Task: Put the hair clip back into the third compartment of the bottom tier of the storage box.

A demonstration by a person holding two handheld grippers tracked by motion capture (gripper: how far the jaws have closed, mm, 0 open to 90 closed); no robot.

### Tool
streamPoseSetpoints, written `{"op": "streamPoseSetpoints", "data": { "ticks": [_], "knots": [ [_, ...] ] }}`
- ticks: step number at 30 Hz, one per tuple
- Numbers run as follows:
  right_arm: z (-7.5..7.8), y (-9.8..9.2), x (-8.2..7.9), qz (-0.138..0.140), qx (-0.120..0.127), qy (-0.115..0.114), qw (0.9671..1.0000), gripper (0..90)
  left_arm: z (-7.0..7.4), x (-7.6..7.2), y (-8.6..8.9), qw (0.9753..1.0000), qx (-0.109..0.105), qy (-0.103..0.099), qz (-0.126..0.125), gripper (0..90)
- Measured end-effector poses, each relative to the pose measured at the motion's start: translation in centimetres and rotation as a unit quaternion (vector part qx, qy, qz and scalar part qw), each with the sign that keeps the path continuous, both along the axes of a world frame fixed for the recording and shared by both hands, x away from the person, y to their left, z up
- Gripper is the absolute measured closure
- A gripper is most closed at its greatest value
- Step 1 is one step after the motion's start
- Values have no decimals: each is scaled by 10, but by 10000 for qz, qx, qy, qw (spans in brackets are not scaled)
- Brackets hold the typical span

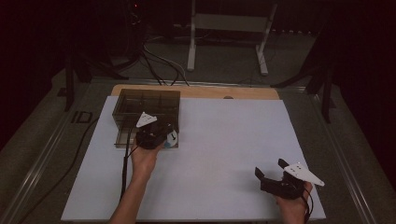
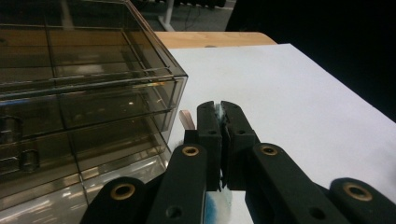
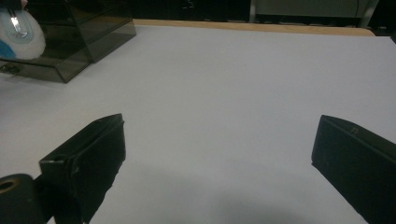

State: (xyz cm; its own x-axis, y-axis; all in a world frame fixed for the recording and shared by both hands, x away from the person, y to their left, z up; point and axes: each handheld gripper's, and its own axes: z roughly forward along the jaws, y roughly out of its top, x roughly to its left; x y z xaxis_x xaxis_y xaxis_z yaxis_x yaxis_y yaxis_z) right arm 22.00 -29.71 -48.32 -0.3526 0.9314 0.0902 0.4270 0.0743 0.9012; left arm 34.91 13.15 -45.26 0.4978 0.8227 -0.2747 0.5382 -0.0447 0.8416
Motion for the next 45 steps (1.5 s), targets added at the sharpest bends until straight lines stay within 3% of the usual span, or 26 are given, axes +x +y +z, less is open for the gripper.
{"op": "streamPoseSetpoints", "data": {
  "ticks": [13, 45],
  "knots": [
    [0, 0, 0, 3, 4, 1, 10000, 29, -1, 3, 1, 9998, -68, -98, 142, 895],
    [0, 0, 0, 0, 2, 21, 10000, 29, -7, 10, 2, 9986, -81, -61, 511, 894]
  ]
}}
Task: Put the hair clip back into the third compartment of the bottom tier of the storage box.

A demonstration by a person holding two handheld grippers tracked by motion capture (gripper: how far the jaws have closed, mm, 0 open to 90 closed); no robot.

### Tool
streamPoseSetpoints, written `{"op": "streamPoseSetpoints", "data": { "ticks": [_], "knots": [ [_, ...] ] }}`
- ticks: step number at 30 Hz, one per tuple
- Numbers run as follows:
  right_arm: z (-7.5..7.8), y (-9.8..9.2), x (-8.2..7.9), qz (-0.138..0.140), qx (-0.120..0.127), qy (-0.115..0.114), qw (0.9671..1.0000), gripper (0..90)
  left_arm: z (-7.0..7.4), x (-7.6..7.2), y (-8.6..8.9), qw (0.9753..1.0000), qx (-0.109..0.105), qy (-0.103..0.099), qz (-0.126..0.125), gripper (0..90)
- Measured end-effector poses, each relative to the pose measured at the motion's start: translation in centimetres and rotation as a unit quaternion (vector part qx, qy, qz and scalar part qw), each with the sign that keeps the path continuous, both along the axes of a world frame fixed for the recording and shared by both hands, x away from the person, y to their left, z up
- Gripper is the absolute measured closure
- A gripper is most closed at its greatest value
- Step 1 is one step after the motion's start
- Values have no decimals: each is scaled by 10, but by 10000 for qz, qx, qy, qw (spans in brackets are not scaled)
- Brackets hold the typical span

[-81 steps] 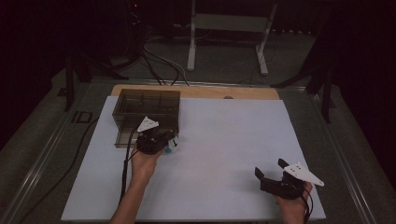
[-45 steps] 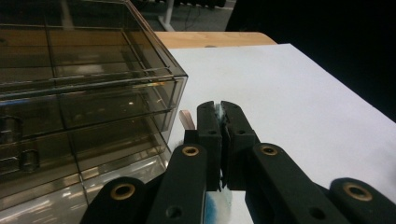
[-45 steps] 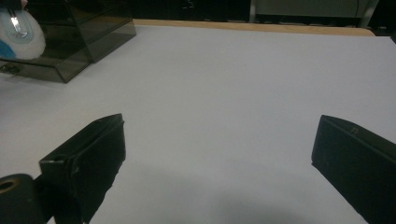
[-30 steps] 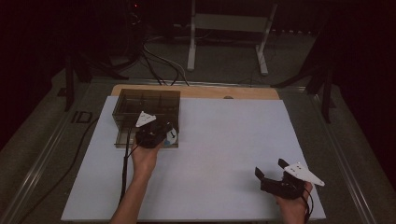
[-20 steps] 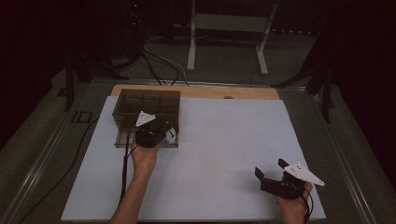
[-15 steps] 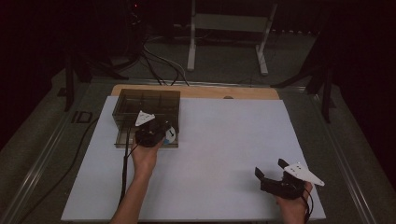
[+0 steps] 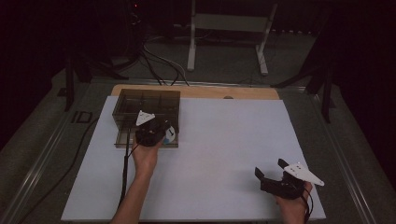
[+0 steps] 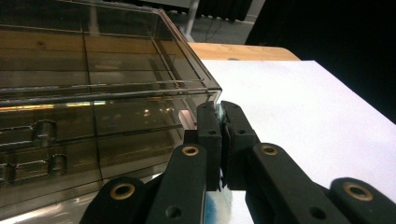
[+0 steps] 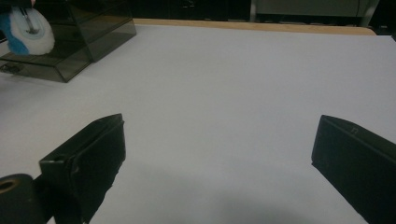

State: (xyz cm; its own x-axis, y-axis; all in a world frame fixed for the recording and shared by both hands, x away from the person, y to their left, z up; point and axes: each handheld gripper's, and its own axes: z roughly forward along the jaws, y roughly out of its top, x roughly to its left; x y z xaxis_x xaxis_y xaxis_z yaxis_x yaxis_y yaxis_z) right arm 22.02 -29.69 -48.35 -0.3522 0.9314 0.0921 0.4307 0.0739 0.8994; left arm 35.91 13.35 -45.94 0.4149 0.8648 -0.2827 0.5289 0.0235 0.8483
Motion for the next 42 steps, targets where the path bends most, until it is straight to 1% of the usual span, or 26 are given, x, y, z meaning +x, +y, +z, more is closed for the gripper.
{"op": "streamPoseSetpoints", "data": {
  "ticks": [5, 12, 22, 27, 32, 34, 37, 42],
  "knots": [
    [0, 0, 0, 9, -3, -3, 10000, 29, -2, 1, -3, 9999, 61, -1, 91, 893],
    [0, 0, 0, 5, -12, -4, 10000, 29, -5, 4, -4, 9997, 71, -5, 225, 893],
    [0, 0, 0, 6, -11, -9, 10000, 29, -8, 4, -9, 9995, 100, -28, 303, 892],
    [0, -1, 0, -1, -9, -17, 10000, 29, -14, 4, -15, 9993, 156, -20, 337, 891],
    [0, -1, 0, -8, -10, -24, 10000, 29, -19, 5, -17, 9991, 159, 22, 391, 891],
    [0, -1, 0, -4, -18, -24, 10000, 29, -21, 5, -18, 9991, 189, 27, 382, 891],
    [0, -1, 0, -8, -1, -20, 10000, 29, -22, 5, -17, 9991, 151, 28, 397, 890],
    [0, 0, 0, 6, -6, -15, 10000, 29, -22, 6, -14, 9991, 154, 7, 396, 886]
  ]
}}
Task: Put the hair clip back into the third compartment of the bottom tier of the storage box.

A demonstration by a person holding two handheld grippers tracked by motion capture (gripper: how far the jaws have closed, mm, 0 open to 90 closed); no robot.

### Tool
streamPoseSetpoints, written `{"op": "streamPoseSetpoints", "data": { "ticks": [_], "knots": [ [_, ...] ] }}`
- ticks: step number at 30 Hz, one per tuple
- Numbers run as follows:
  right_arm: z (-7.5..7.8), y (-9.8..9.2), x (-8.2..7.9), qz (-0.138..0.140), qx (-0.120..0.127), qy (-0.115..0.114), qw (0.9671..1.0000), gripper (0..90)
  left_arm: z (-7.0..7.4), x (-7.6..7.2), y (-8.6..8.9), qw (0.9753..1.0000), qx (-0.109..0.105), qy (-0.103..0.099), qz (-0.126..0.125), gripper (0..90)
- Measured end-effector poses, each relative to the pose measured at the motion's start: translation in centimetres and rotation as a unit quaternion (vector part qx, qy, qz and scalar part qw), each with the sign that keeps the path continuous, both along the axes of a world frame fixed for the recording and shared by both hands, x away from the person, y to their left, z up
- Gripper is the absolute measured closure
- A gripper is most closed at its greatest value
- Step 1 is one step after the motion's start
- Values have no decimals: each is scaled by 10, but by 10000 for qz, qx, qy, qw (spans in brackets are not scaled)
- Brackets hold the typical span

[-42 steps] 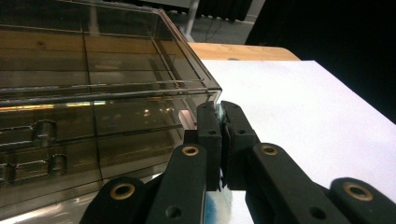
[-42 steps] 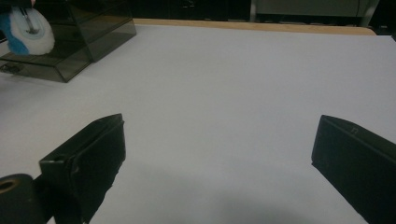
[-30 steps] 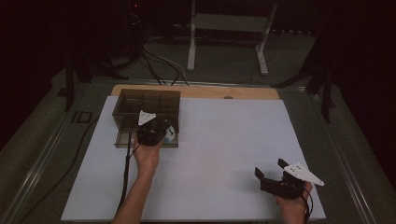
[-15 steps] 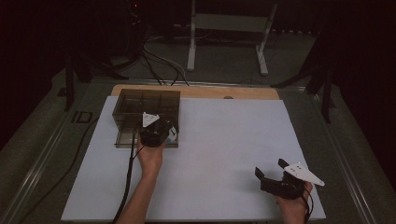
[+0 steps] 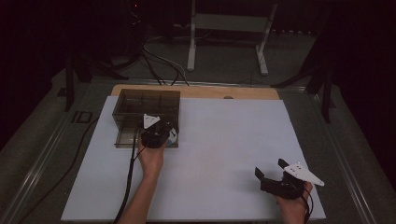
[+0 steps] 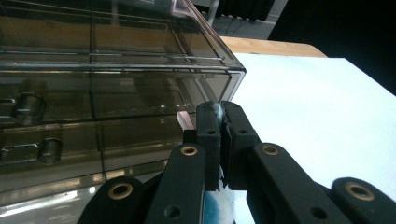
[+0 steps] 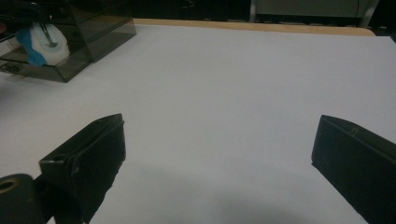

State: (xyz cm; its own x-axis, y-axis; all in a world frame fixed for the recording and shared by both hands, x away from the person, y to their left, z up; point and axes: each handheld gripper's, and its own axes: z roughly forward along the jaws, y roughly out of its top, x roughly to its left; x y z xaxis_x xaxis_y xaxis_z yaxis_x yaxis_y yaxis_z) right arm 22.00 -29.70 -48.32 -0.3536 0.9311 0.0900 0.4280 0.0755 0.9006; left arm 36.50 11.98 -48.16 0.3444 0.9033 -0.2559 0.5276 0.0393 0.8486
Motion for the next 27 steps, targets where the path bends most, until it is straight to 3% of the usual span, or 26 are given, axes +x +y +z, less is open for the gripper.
{"op": "streamPoseSetpoints", "data": {
  "ticks": [9, 27],
  "knots": [
    [0, 0, 0, -1, 5, 9, 10000, 29, -3, 5, 5, 9999, -41, 18, 117, 885],
    [0, 0, 0, 3, 9, 3, 10000, 29, -11, 8, 6, 9999, 32, -82, -126, 878]
  ]
}}
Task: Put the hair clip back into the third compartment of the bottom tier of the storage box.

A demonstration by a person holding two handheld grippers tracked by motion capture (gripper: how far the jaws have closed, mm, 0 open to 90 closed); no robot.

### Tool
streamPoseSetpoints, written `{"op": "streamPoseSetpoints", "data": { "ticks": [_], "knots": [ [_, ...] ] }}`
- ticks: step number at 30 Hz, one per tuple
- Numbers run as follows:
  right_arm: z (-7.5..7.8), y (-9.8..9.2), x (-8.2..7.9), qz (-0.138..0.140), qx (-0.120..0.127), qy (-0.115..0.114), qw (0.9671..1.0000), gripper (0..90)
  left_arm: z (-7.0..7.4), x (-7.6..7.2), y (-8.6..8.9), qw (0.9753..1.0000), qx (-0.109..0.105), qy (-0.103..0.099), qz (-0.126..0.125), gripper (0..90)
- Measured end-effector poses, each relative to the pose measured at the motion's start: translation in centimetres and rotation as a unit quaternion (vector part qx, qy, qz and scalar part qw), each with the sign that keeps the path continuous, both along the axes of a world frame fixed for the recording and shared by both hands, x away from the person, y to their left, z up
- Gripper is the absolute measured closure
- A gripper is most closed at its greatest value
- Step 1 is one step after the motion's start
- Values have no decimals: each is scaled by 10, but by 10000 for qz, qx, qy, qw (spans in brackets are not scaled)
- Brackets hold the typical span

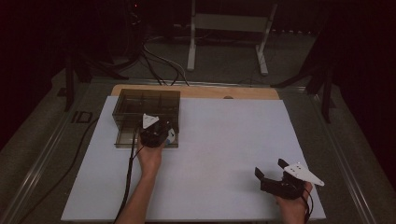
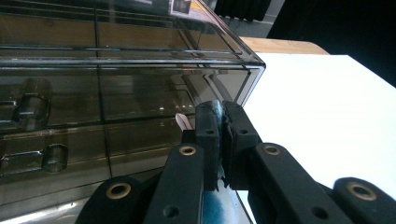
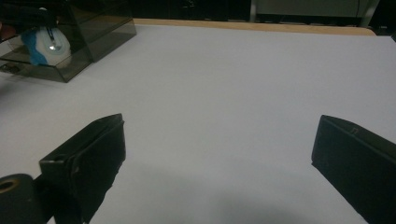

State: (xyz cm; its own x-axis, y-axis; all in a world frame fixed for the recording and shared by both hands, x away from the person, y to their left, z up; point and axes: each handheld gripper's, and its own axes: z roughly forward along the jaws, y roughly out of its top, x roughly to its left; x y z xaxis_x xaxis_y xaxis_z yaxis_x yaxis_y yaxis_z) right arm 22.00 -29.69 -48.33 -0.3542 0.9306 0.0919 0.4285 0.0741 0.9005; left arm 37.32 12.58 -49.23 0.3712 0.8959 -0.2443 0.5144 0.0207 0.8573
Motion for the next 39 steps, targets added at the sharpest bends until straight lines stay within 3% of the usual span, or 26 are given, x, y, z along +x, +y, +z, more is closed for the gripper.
{"op": "streamPoseSetpoints", "data": {
  "ticks": [7, 11, 16, 22, 27, 39],
  "knots": [
    [0, 0, 0, 0, 3, 10, 10000, 29, -1, 4, 5, 9999, -95, 15, 57, 883],
    [-1, 1, 1, 9, -7, 10, 10000, 29, -3, 4, 3, 10000, -69, 15, 26, 883],
    [0, 0, 0, 6, -8, 4, 10000, 29, -8, 3, 0, 9999, 138, 70, -38, 858],
    [0, 0, 0, 3, -2, 12, 10000, 29, -7, -2, 5, 9998, 196, 65, -27, 819],
    [0, 0, 0, -1, -16, 22, 10000, 29, -9, -6, 15, 9998, 123, 106, 128, 805],
    [-1, 1, 0, 13, -49, 34, 10000, 29, -19, -10, 30, 9979, 339, 351, 433, 625]
  ]
}}
